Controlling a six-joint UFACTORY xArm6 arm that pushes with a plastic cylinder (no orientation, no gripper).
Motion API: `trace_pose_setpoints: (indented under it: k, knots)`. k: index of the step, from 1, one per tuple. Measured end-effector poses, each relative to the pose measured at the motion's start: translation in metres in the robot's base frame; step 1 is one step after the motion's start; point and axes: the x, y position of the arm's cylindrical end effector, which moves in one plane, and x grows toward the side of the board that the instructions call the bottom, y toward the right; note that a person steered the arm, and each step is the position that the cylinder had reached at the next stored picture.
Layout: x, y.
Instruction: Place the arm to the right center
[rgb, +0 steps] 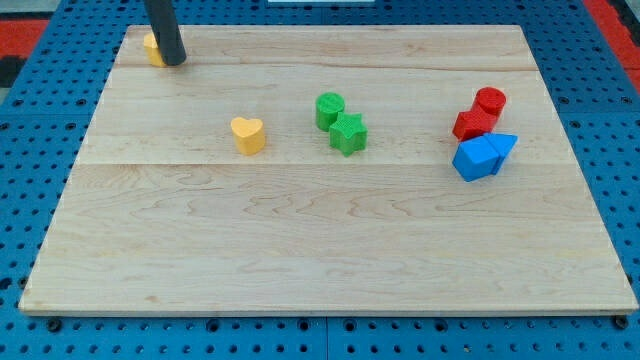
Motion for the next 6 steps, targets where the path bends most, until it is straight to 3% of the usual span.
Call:
trace_pose_setpoints:
  k: [4,5,6]
  knots:
    - [0.006,0.019]
    - [0.046,0.062]
    - [0.067,0.151]
